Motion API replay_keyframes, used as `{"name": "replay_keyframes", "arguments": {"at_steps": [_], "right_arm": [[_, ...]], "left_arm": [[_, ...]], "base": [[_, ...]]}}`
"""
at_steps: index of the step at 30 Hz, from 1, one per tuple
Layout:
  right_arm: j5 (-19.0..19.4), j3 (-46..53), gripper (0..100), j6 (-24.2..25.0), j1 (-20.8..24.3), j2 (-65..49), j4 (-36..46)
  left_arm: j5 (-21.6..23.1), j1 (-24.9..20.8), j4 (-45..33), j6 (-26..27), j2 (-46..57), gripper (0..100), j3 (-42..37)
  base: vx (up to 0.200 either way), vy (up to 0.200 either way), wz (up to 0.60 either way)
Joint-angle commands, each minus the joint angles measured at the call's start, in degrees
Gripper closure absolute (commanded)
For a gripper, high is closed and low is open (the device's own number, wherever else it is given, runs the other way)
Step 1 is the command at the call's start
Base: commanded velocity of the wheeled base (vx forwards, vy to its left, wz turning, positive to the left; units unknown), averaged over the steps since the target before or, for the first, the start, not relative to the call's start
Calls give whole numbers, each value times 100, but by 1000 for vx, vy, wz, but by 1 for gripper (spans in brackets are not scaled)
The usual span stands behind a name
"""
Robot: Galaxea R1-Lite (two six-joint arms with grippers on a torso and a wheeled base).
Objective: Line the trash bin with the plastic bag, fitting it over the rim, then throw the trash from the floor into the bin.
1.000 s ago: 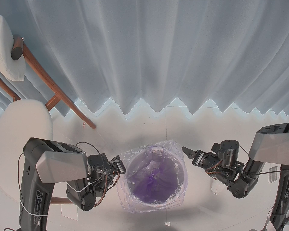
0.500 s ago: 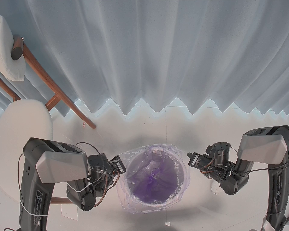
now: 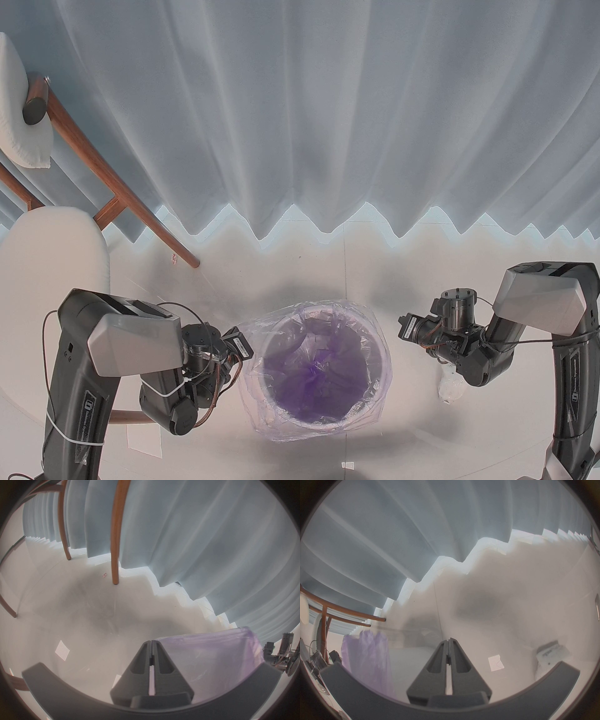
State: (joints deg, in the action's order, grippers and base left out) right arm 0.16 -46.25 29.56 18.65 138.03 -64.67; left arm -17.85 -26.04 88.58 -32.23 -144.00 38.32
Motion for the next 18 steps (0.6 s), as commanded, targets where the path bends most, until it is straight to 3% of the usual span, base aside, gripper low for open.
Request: {"name": "replay_keyframes", "arguments": {"at_steps": [1,10,11,18], "right_arm": [[11,-385,100,-126,-151,145,130],[107,-77,100,129,-116,-558,139],[107,55,0,138,-116,-620,139],[160,767,0,155,-28,-813,-634]], "left_arm": [[-70,134,10,-38,-305,100,238],[-87,-50,10,-143,-120,100,203],[-114,-59,10,-143,-155,100,194],[-272,-129,19,-169,-313,100,255]], "base": [[0,0,0],[0,0,0],[0,0,0],[0,0,0]]}}
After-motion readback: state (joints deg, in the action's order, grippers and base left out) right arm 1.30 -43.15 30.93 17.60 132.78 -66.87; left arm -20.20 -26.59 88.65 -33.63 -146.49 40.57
